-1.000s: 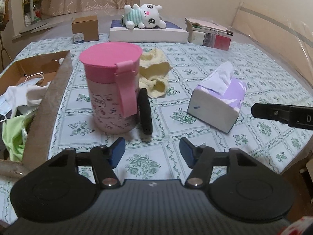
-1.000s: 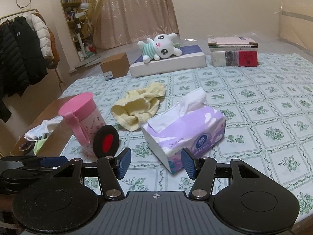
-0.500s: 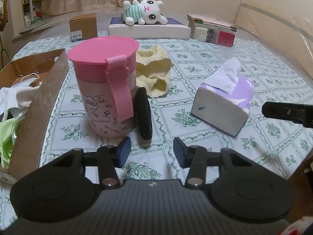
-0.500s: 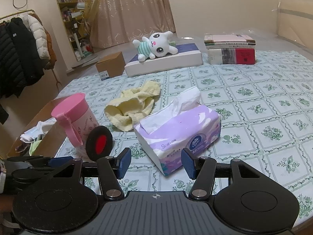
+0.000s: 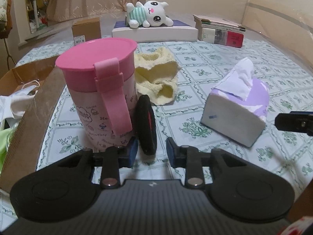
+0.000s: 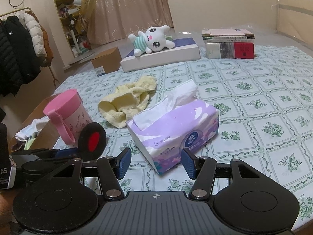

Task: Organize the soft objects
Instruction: 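Grasp the black round pad beside the pink flask with the left gripper, then lift the black pad with the left gripper while the right grasps the cream towel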

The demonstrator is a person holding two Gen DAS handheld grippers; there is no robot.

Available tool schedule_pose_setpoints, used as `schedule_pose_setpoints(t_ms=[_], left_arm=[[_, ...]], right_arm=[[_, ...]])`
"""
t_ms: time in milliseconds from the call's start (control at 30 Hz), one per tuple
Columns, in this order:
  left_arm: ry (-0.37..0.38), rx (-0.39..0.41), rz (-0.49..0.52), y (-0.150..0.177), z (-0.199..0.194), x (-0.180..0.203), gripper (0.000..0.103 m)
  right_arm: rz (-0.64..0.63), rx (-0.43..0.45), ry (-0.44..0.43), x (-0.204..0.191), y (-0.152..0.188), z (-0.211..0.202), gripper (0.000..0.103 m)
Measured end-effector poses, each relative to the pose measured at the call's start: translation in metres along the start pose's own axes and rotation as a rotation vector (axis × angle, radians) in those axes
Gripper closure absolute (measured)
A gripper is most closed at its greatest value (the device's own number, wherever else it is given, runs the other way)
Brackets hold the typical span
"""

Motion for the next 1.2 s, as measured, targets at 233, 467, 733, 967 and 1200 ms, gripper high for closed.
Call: schedule_pose_setpoints(t_ms=[233, 467, 733, 967, 1200], left_arm=[[-0.032, 0.015, -0.012, -0.004, 0.011, -0.004, 0.08], [-0.049, 0.019, -0.013, -0.007, 0.017, -0.005, 0.091], [-0.005, -0.006, 0.026, -0.008, 0.009, 0.003, 0.094], [0.055, -0.005, 0.101, -0.03, -0.015, 0.013, 0.094], [0.111, 0.022, 0.18, -0.063, -0.04, 0.025, 0.094]], right_arm=[[0.006, -0.007, 0.003, 0.004, 0.0, 0.006, 0.046], [0.008, -0.012, 0.007, 0.006, 0.001, 0.009, 0.046], [0.004, -0.003, 0.005, 0.005, -0.002, 0.007, 0.046], [-0.038, 0.032, -0.008, -0.004, -0.018, -0.001, 0.046], [-0.122, 0.095, -0.041, -0.021, -0.058, -0.007, 0.046]])
Point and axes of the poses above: each gripper's, at about its wrist camera, not at the fingertips, and z roughly the way its jaws point, x to its right, y to its underside, the point moved 10 cm from there along z, roughly the way its jaws point, and after that the axes turned 13 degrees about y, right-handed, at the moved point
